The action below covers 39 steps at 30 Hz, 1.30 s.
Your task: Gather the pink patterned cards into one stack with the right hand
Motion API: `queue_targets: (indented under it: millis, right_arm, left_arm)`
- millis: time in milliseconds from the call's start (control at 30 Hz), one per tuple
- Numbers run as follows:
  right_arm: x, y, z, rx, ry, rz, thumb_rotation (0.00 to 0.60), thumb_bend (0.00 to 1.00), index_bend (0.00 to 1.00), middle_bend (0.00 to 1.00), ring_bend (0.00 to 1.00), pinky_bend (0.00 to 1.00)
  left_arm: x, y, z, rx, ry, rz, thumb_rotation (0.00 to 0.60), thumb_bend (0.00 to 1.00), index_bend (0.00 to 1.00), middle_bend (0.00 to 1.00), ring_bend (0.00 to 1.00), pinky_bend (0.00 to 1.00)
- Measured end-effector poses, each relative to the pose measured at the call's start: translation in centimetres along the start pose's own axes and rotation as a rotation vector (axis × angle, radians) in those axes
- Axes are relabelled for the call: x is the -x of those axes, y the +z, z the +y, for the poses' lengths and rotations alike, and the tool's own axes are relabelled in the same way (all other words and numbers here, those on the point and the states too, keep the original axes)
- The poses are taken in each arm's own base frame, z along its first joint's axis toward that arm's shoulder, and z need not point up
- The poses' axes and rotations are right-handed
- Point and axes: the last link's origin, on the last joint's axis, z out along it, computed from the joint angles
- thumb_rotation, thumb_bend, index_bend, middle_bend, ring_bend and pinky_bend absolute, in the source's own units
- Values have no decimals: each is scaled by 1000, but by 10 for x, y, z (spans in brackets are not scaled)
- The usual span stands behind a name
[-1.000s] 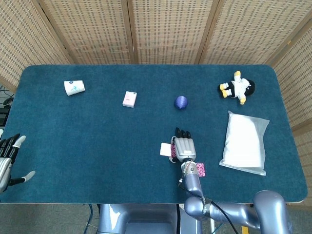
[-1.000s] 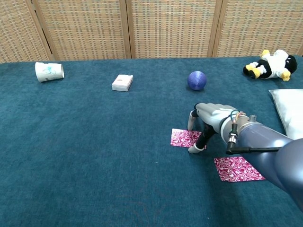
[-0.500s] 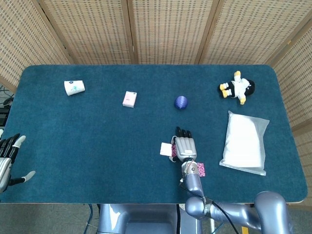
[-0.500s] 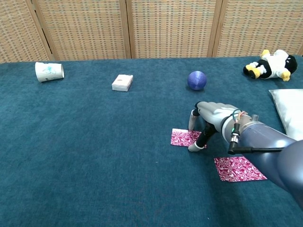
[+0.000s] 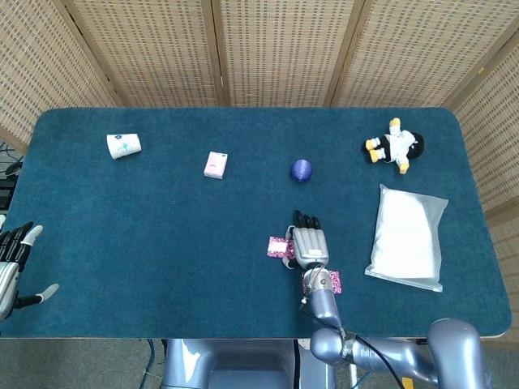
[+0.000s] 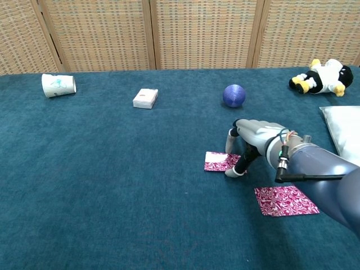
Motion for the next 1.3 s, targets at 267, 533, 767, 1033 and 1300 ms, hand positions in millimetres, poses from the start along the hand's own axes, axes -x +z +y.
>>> queue_targets:
  millis: [267, 533, 767, 1033, 1300]
  right_arm:
    - [-4, -4, -1, -17, 3, 4, 600, 311, 581, 0, 0, 34]
    - [-9, -12, 0, -49, 5, 6, 600, 311, 581, 0, 0, 34]
    - [-14, -25, 9, -82, -23, 16, 600, 311, 581, 0, 0, 34]
    - [-14, -45, 26, -124, -63, 31, 600, 311, 581, 0, 0, 34]
    - [-6, -70, 51, -175, -118, 31, 600, 311, 581, 0, 0, 34]
  left_arm:
    - [0, 0, 0, 0, 1, 0, 600, 0, 0, 0, 0, 0]
    - [0, 0, 0, 0, 2, 0, 600, 0, 0, 0, 0, 0]
    - [0, 0, 0, 0, 2, -1, 600, 0, 0, 0, 0, 0]
    - [0, 0, 0, 1, 2, -2, 600, 0, 0, 0, 0, 0]
    - [0, 0, 1, -2, 4, 1, 600, 0, 0, 0, 0, 0]
